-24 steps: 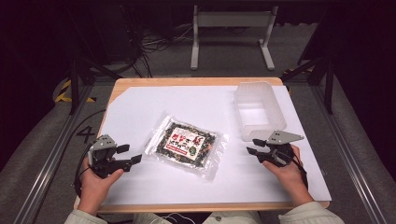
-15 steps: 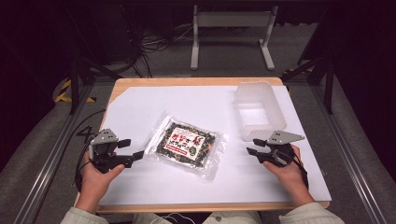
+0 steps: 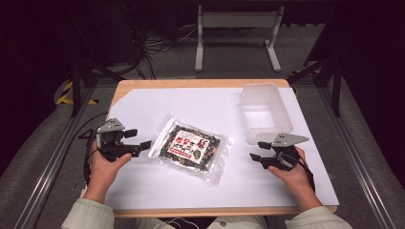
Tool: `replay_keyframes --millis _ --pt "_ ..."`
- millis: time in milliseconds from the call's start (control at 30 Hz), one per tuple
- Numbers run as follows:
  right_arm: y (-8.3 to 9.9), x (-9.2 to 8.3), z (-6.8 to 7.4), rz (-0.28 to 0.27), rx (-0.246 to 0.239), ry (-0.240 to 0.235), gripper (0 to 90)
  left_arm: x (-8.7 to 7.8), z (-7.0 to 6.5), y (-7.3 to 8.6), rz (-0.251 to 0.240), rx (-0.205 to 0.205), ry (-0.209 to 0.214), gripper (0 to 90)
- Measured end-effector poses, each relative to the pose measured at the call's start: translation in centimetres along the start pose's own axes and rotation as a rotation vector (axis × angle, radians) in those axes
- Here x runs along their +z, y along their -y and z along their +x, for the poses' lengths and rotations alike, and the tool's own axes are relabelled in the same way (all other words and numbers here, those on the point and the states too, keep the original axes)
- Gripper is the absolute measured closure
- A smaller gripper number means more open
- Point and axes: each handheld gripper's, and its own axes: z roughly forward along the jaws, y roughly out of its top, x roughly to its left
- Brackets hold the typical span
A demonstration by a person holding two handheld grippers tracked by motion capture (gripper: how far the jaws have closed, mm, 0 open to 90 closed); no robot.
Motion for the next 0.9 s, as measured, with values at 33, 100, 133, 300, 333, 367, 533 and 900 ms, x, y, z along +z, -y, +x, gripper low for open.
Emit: replay_keyframes --millis 33,100,133,300,333,367,533,900 --pt "0.0 0.1 0.0 0.001 0.002 -0.006 39.6 0.3 0.2 -0.3 0.0 0.0 -0.004 20.8" --pt "0.0 0.1 -0.1 -0.001 0.001 -0.005 39.2 0.7 0.2 -0.4 -0.002 -0.013 0.001 19.7" --pt "0.0 0.1 -0.1 -0.001 0.001 -0.005 39.2 0.7 0.2 -0.4 -0.002 -0.013 0.001 19.5" --pt "0.0 0.0 -0.1 -0.004 0.006 -0.005 37.5 1.8 0.6 0.1 -0.037 -0.066 0.027 17.9" --pt "0.0 0.0 -0.1 -0.004 0.007 -0.006 37.3 2.2 0.8 0.4 -0.03 -0.081 0.032 17.9" --pt "0.1 0.0 -0.1 -0.005 0.007 -0.008 37.2 2.6 0.9 0.7 -0.012 -0.09 0.029 17.9" --pt "0.1 -0.1 -0.1 -0.004 0.004 -0.007 36.6 3.8 1.8 2.0 0.015 -0.13 0.018 18.7" --pt "0.1 0.2 -0.1 0.003 0.001 -0.018 35.5 5.3 1.6 3.1 0.103 -0.136 0.028 21.3"
